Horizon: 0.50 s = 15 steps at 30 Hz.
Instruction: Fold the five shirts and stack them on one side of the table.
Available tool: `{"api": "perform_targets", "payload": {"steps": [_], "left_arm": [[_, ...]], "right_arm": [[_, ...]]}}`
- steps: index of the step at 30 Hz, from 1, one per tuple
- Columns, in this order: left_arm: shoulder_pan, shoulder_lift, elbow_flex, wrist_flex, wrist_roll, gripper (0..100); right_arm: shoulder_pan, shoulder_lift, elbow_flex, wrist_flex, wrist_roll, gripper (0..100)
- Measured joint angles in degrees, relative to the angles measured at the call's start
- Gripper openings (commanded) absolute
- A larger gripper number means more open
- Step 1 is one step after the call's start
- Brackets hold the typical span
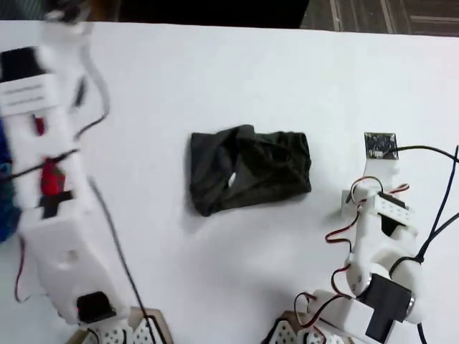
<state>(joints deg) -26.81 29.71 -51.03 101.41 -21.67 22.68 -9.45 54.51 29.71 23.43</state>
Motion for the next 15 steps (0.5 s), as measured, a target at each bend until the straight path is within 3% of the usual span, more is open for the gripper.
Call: {"api": "perform_targets", "payload": {"steps": [9, 15], "left_arm": [[-16.4, -3.2, 29.0, -4.7, -2.5, 3], [-25.0, -3.2, 38.8, -13.2, -3.2, 3]], "right_arm": [[-1.6, -0.1, -0.2, 0.4, 0.0, 2.1], [-8.2, -7.6, -10.5, 13.3, 0.0, 2.1]]}}
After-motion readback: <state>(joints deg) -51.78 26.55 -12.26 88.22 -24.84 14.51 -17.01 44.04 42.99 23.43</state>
